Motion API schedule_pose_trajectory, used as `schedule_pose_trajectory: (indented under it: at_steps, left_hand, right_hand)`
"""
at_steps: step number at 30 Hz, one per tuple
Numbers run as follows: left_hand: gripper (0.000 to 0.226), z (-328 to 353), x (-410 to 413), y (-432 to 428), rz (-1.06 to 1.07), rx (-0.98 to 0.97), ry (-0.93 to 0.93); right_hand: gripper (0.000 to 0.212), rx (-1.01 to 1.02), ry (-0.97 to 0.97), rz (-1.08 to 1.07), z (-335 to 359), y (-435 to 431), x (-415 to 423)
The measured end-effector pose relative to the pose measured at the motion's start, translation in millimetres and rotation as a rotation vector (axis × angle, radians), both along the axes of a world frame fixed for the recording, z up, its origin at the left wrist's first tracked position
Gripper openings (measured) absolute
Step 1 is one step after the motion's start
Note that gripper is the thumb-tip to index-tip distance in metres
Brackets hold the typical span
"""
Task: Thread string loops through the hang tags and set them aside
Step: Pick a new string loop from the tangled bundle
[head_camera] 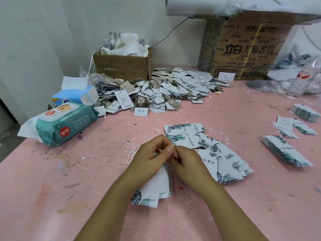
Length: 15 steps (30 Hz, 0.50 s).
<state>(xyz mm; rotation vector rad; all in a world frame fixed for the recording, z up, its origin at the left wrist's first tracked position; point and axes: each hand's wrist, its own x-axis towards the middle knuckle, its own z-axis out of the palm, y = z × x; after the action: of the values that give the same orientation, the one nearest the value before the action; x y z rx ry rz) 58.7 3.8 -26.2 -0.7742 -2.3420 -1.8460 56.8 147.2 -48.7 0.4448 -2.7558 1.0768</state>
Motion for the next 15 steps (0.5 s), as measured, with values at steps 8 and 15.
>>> schedule_pose_trajectory:
  at_steps: [8, 15]
  left_hand:
    - [0.014, 0.4, 0.4, -0.2, -0.045, -0.002, -0.003]
    - [0.007, -1.7, -0.3, 0.3, -0.068, 0.005, -0.007]
  right_hand:
    - [0.023, -0.088, 0.001, -0.019, 2.7, -0.1, 2.4]
    - [0.009, -0.102, -0.005, 0.002, 2.5, 1.0, 2.1]
